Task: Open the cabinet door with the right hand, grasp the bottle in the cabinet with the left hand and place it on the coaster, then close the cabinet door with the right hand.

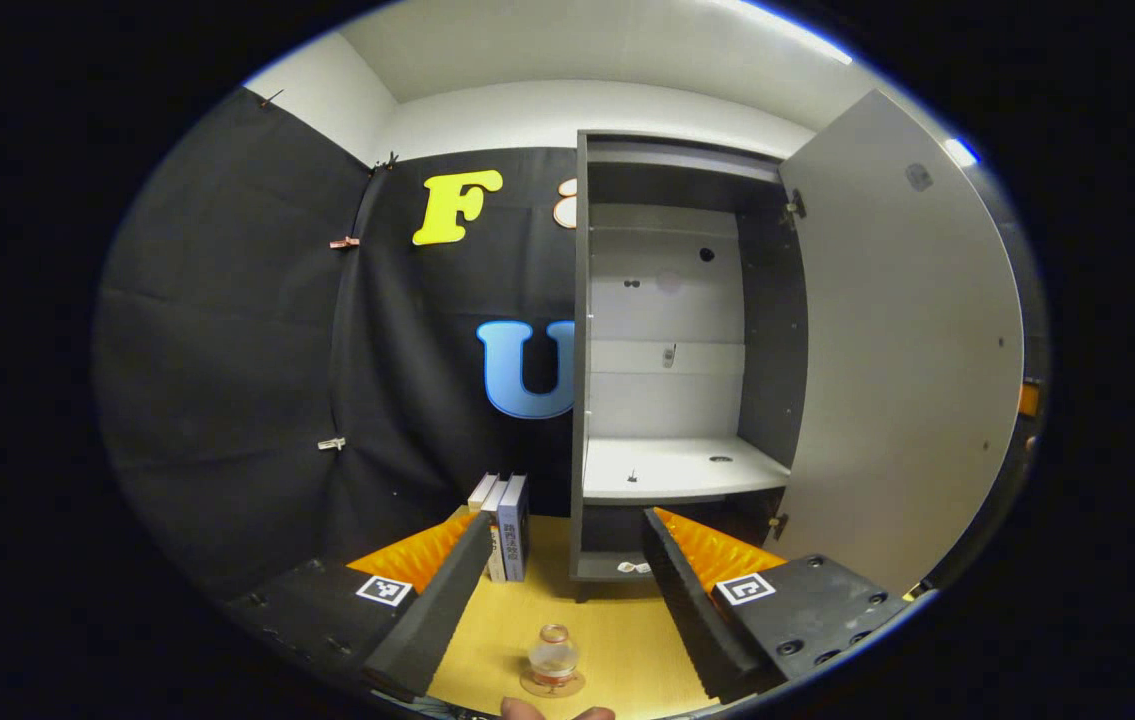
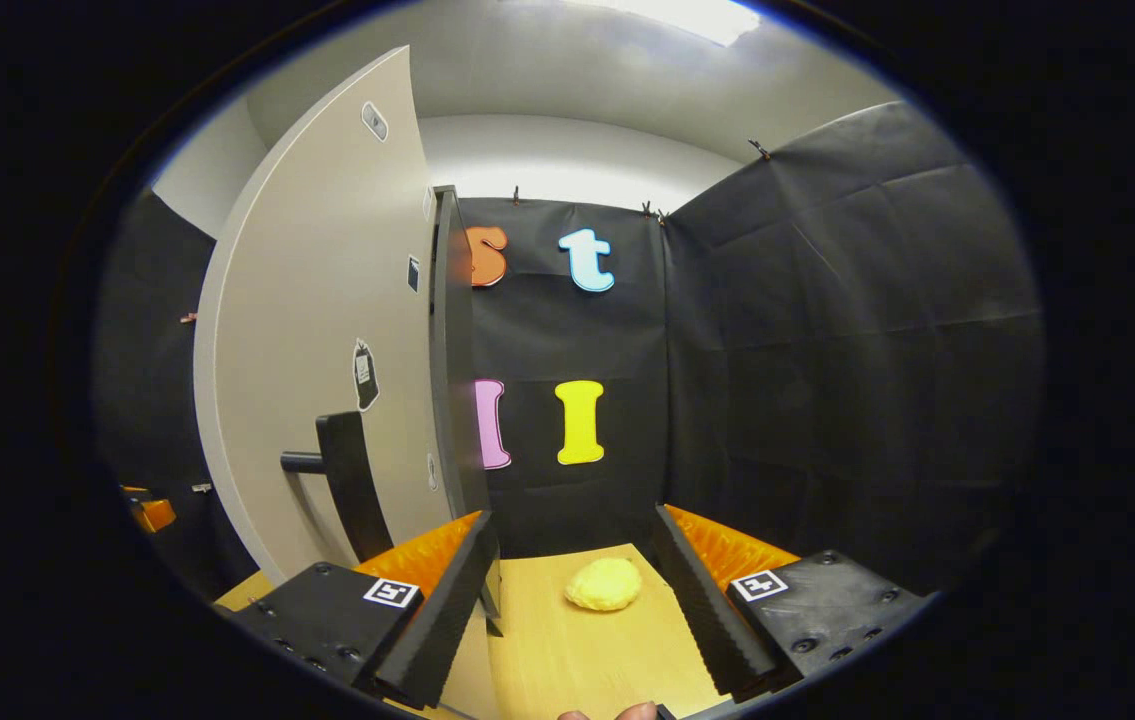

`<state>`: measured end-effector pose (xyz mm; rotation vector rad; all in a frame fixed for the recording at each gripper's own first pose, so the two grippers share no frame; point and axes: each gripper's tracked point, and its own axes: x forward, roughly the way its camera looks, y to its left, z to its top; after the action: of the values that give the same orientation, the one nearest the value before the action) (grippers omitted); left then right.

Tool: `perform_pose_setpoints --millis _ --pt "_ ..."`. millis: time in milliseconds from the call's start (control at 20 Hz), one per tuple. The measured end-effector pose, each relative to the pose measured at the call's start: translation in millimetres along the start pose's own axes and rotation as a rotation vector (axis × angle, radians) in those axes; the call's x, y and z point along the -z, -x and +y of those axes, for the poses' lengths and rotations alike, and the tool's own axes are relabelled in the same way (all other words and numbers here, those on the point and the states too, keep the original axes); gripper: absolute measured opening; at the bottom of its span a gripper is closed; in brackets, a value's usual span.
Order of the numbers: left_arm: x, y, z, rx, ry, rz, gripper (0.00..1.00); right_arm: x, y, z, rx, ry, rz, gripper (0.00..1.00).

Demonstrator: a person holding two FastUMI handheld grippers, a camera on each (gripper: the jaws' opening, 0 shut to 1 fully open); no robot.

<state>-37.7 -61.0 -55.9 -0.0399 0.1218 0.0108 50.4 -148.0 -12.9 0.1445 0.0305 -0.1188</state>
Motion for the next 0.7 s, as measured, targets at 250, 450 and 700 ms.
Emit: perform_pose_setpoints --millis 250,450,700 --pt "-16 3 -1 0.032 0.034 -0.024 0.94 -2 4 8 -0.003 0.012 -0.007 0.97" --pt "-11 1 2 0.049 0.030 -0.017 0.95 2 8 9 0.014 -0.006 0.011 0.97" --pt "-13 -2 7 0.062 0.024 -0.030 0.95 9 10 29 0.002 -0.063 0.041 0.97"
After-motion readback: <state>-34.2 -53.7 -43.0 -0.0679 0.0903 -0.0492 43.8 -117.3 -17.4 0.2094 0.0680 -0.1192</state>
